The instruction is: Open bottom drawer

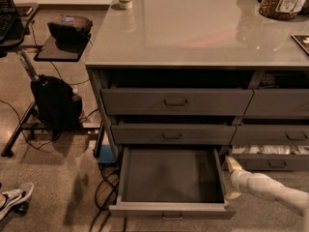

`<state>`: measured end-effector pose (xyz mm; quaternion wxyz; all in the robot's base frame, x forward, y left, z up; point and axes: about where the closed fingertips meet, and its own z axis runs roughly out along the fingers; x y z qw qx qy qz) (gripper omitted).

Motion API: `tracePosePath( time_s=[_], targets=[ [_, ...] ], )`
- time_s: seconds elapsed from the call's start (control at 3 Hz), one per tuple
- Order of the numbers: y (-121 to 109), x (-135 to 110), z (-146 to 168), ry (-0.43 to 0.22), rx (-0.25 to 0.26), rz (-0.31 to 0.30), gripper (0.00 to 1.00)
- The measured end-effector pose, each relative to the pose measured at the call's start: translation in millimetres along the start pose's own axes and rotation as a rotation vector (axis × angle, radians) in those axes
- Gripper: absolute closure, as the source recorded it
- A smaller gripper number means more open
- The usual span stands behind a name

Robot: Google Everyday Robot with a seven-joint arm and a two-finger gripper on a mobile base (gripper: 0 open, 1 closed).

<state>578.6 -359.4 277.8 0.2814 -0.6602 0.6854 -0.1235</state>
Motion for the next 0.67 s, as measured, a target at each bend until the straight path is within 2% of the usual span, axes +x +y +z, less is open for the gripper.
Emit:
tracePosePath(
  time_s=[0.33,0.67],
  targets=[
    [-24,-8,-83,0.011,0.107,-0.003,0.0],
    [-45,2,-146,0.03,0.147,0.032,0.0]
  ],
)
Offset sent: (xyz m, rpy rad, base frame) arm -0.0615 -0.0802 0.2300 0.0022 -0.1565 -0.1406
